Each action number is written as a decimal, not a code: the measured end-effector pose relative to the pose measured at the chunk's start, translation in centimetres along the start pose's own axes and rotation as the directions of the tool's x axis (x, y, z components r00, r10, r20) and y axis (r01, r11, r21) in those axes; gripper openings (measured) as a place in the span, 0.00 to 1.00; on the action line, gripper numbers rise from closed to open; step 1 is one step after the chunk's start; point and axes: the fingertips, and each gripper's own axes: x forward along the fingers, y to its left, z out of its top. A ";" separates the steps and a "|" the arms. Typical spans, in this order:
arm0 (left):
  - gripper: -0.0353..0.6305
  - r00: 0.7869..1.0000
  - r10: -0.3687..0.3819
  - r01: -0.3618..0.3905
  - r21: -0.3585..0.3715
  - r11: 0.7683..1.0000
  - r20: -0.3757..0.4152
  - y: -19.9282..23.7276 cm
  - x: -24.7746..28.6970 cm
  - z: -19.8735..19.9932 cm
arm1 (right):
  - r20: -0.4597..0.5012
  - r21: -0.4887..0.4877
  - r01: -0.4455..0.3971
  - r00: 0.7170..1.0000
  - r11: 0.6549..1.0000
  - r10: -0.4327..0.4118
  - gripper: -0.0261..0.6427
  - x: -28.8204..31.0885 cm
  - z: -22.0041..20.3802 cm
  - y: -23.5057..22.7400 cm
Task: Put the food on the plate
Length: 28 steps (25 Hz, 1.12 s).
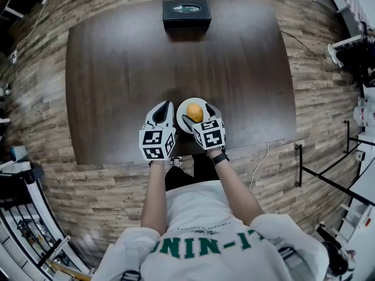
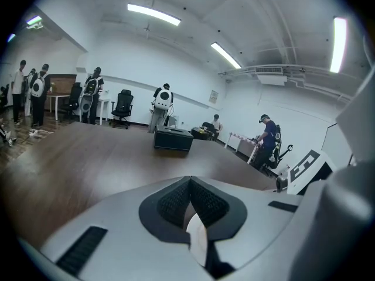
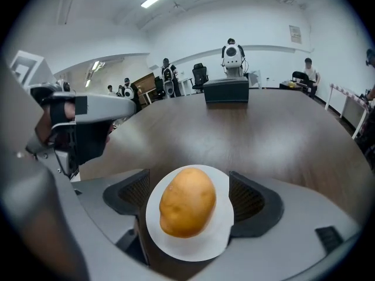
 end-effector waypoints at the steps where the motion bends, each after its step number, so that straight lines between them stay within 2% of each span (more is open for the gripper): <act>1: 0.07 1.000 0.001 -0.001 -0.002 1.000 0.004 0.0 -0.1 0.3 | 0.019 0.001 0.011 1.000 1.000 -0.011 0.68 -0.4 0.6 -0.3; 8: 0.07 0.998 0.008 -0.008 0.008 1.000 0.057 0.6 -1.0 4.3 | 0.136 -0.016 0.014 0.991 1.000 -0.012 0.63 -3.3 6.0 -1.3; 13: 0.07 0.995 0.001 -0.005 0.041 0.999 0.100 0.4 -1.7 7.7 | 0.240 -0.009 0.037 0.970 0.999 -0.034 0.56 -6.3 10.4 -1.8; 19: 0.07 0.986 -0.026 0.014 0.073 0.997 0.162 -0.5 -2.3 11.5 | 0.373 0.007 0.101 0.923 0.995 -0.096 0.50 -10.6 15.4 -2.5; 23: 0.07 0.980 -0.033 0.011 0.111 0.994 0.197 -1.5 -3.1 14.6 | 0.450 0.017 0.105 0.887 0.994 -0.101 0.40 -13.8 18.3 -2.7; 28: 0.07 0.966 -0.045 0.006 0.150 0.989 0.253 -2.5 -4.6 18.2 | 0.541 0.007 0.106 0.836 0.994 -0.093 0.35 -17.6 21.8 -2.2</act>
